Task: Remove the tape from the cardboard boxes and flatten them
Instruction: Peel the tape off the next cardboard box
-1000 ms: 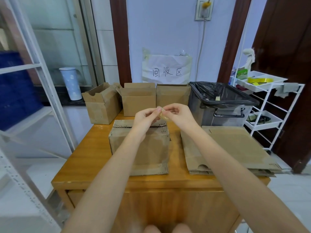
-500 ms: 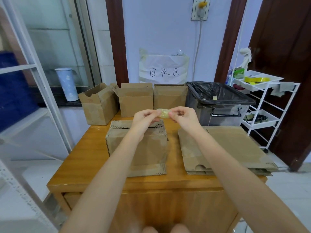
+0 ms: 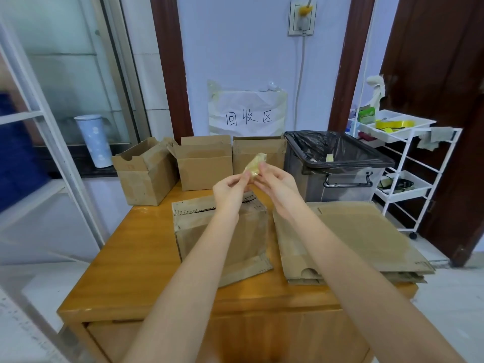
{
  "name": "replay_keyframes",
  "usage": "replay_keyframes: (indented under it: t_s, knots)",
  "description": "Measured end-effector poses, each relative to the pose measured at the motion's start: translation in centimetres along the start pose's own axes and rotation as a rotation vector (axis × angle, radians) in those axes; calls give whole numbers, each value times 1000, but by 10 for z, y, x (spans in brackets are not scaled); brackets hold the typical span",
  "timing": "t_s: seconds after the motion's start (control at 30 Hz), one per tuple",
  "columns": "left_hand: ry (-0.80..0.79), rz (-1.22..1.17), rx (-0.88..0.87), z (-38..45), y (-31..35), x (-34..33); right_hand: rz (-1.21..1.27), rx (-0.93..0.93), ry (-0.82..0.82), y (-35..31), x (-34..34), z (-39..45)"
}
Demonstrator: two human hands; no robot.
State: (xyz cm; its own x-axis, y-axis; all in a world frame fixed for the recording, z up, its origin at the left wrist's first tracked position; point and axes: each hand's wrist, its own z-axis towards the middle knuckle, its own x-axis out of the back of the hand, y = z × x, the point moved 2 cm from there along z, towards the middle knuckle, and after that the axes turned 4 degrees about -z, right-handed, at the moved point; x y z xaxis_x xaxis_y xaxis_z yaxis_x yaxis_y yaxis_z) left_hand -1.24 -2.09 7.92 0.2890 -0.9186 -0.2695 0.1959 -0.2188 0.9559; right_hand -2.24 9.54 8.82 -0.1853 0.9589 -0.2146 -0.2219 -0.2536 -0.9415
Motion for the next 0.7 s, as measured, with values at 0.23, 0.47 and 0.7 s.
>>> replay_keyframes:
  t_s: [0.23,0.47,0.7]
  knots:
    - [-114,95,-34,5,-1,-12,-146,-2,135,4,9,19]
    - [-61,745,-167,30,-16,-19,-184,-51,182,-12,39,34]
    - [-55,1052,-250,53,-23,-35,-299,-58,190,-34,77,48]
